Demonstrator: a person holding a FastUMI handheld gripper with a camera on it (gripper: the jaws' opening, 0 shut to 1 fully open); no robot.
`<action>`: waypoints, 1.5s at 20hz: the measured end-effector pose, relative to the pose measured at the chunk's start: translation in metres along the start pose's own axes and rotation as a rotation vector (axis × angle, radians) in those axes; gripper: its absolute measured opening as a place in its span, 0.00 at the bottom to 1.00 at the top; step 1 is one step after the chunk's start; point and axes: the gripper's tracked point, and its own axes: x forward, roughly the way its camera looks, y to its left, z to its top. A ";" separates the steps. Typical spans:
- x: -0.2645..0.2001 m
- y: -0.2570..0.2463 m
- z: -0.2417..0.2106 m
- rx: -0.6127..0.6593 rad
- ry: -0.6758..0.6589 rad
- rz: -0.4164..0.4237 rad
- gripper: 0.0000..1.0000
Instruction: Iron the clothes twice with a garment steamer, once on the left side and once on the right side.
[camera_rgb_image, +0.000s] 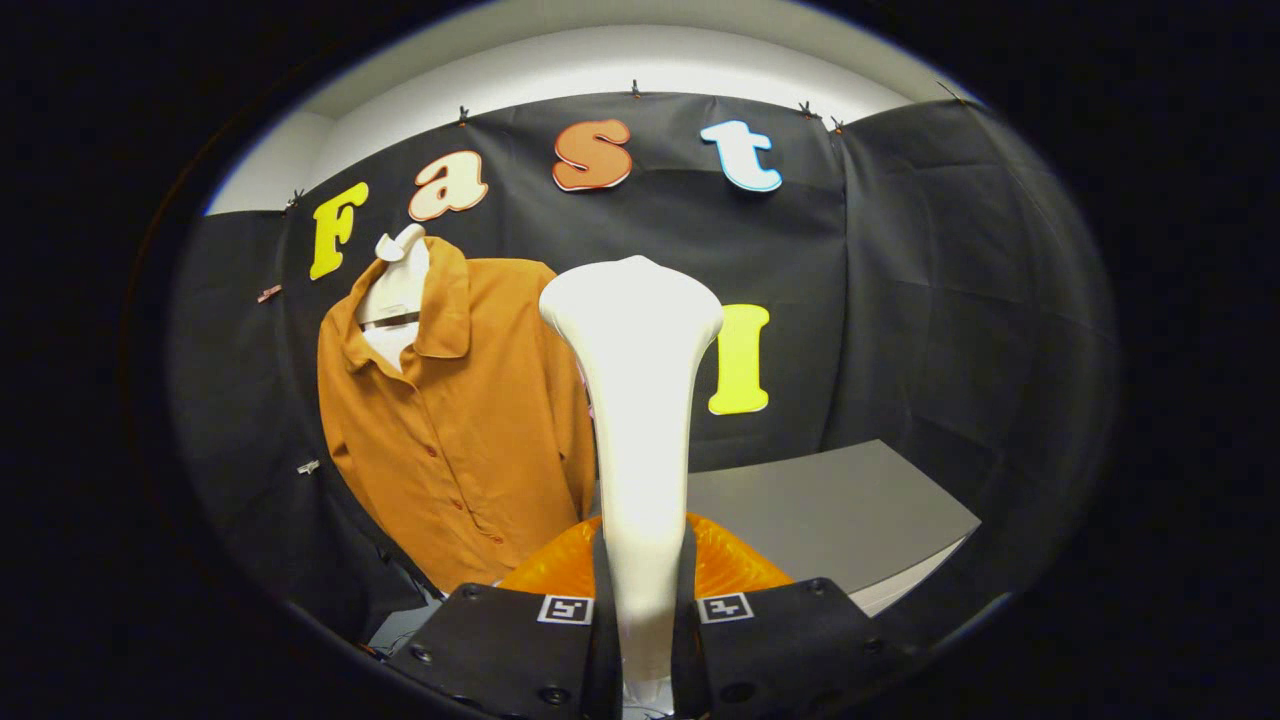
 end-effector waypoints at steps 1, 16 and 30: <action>0.002 0.016 0.003 -0.006 -0.014 0.007 0.23; 0.104 0.137 -0.038 -0.015 -0.056 -0.032 0.23; 0.149 0.146 -0.143 0.009 0.070 -0.100 0.23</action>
